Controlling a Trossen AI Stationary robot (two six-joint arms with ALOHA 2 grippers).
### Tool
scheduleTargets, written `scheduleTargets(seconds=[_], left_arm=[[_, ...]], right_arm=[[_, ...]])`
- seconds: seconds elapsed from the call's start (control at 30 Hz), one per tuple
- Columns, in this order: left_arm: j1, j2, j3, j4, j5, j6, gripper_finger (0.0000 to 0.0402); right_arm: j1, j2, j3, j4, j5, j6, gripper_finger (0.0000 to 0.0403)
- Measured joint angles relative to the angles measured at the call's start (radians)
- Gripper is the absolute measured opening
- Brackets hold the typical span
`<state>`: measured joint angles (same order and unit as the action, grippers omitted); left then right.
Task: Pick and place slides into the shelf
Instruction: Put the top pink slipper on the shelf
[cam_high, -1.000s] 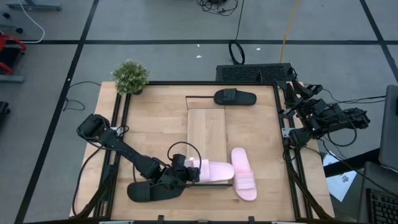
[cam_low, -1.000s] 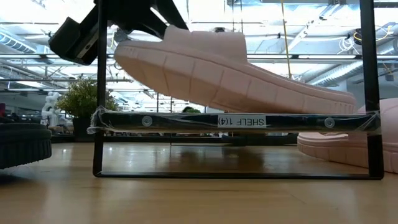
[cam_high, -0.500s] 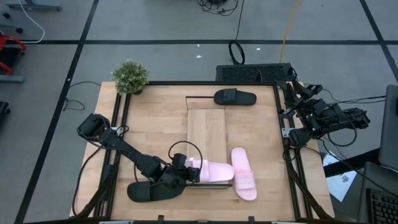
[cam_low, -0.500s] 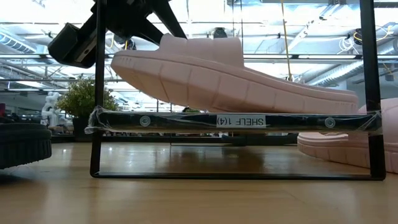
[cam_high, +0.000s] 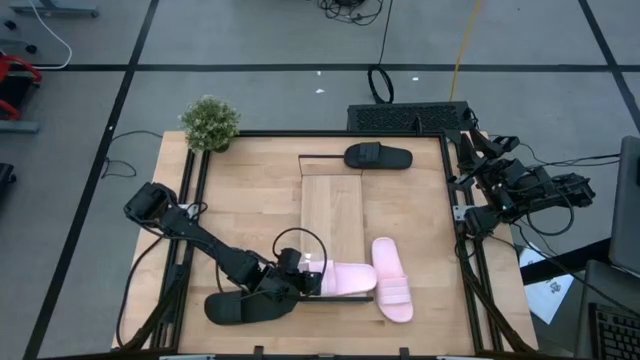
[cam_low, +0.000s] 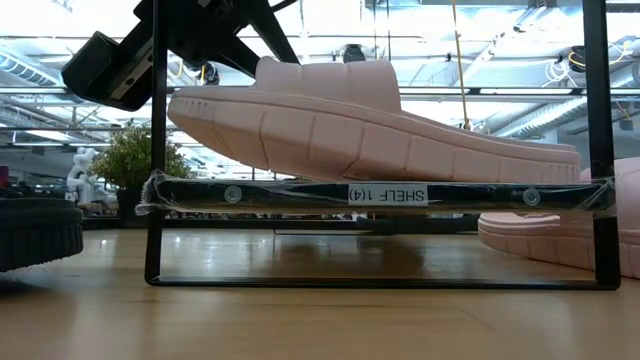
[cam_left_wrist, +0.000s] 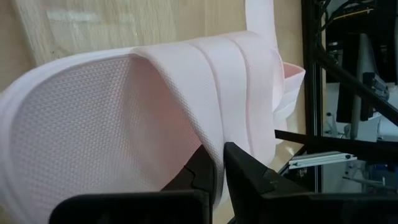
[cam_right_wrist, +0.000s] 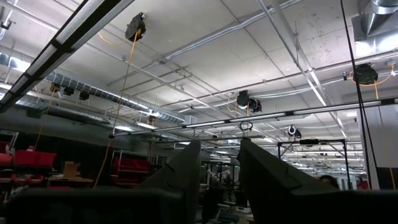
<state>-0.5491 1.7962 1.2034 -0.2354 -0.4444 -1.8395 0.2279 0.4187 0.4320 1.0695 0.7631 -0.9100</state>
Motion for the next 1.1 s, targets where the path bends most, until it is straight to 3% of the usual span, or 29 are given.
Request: scheduleTargets(seconds=[0.2,0.6,1.1], left_arm=[[0.0,0.0,0.0,-0.001,0.006,-0.003,0.0038],[0.0,0.0,0.0,-0.031,0.034,-0.034,0.0125],[0.0,-0.004,0.0,-0.054,0.034,-0.032,0.0192]], right_arm=[[0.0,0.0,0.0,0.0,0.0,0.0,0.01],[0.0,0.0,0.0,0.0,0.0,0.0,0.01],[0.0,0.0,0.0,-0.001,0.0,-0.011,0.01]])
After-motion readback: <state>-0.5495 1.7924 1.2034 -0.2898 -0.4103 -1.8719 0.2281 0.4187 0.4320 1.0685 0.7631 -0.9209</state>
